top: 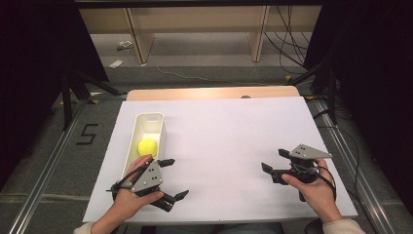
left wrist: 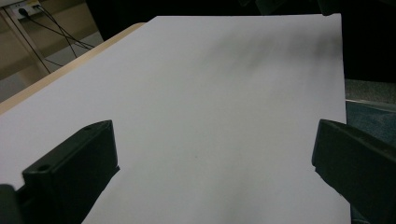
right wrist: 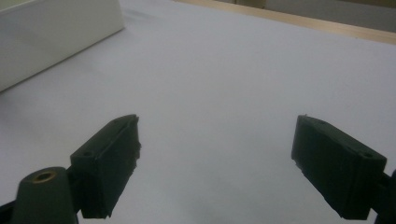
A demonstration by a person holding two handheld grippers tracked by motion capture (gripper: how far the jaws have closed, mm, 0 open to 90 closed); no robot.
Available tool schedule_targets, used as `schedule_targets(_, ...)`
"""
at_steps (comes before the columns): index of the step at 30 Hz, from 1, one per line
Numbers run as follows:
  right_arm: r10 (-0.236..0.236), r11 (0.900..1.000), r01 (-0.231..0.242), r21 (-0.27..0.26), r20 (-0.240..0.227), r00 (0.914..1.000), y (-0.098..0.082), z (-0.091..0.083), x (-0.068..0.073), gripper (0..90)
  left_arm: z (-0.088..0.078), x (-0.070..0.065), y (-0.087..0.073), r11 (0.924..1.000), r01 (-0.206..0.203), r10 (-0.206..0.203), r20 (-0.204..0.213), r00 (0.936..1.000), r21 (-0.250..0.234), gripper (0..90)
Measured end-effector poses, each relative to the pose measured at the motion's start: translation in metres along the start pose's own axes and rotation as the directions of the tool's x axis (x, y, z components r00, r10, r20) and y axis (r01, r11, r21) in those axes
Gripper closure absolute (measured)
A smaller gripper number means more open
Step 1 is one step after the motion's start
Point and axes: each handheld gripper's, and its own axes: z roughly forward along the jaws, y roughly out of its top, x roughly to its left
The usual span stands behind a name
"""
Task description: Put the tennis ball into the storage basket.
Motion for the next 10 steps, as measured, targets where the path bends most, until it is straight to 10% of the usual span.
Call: schedule_targets(10, -0.001, 1.0, 0.001, -0.004, 0.0, 1.0, 0.0004, 0.0015, 0.0003, 15.9, -0.0004, 0.0002, 0.0003, 1.0, 0.0, 0.0, -0.003, 1.0, -0.002, 0.0)
